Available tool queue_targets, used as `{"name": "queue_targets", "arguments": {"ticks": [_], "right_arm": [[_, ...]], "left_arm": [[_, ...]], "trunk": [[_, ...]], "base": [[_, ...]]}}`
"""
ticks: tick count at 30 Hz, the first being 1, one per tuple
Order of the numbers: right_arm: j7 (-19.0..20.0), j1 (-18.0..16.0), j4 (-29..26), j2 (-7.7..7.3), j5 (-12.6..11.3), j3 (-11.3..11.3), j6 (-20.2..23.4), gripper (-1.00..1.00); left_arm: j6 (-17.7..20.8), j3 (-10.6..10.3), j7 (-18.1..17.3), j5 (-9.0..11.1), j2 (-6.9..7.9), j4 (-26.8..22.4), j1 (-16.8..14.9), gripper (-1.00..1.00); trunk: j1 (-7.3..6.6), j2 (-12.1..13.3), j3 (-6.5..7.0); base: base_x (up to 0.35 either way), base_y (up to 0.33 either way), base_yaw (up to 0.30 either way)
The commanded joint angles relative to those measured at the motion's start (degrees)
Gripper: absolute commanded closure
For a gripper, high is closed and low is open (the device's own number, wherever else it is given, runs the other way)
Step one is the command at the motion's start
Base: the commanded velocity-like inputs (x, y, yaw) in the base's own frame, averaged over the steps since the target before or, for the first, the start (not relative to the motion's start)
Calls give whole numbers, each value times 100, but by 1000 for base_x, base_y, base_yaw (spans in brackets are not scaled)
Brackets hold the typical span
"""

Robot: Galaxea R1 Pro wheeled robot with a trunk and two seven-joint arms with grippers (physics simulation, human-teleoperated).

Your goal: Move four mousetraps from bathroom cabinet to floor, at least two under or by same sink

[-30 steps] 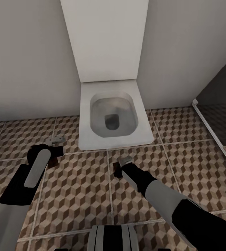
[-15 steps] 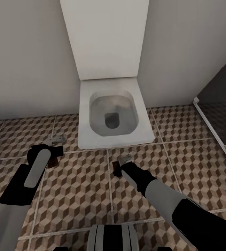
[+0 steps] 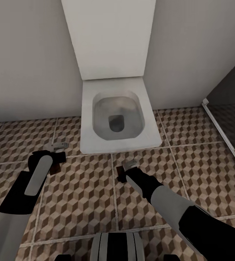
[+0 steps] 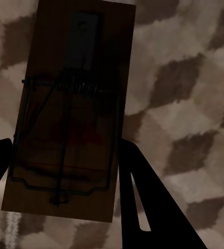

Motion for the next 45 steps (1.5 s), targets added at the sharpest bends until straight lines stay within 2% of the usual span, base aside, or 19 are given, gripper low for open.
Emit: {"name": "queue_targets", "arguments": {"ticks": [1,5,16,20,32,35,45], "right_arm": [[-48,-9,-4,0,-80,36,9,100],[-46,-15,-8,0,-80,36,9,100],[-50,-79,-26,0,-80,36,9,100],[-50,-105,-27,0,-80,36,9,100],[-50,-139,-29,0,-80,36,12,100],[-52,-143,-33,0,-80,36,13,100],[-52,-157,-37,0,-80,36,17,100]], "left_arm": [[27,-12,56,33,7,-8,5,100],[27,-12,55,33,7,-12,26,100],[27,-12,55,33,7,-14,35,100],[27,-12,55,33,7,-14,36,100],[27,-12,55,33,7,-20,36,100],[27,-12,55,33,7,-35,36,100],[27,-12,59,33,7,-56,36,100]], "trunk": [[2,-3,-26],[12,-8,-114],[12,-8,-114],[22,-14,-203],[22,-14,-203],[30,-18,-270],[30,-18,-270]], "base": [[0,0,0],[0,0,0],[0,0,0],[0,0,0],[0,0,0],[0,0,0],[0,0,0]]}}
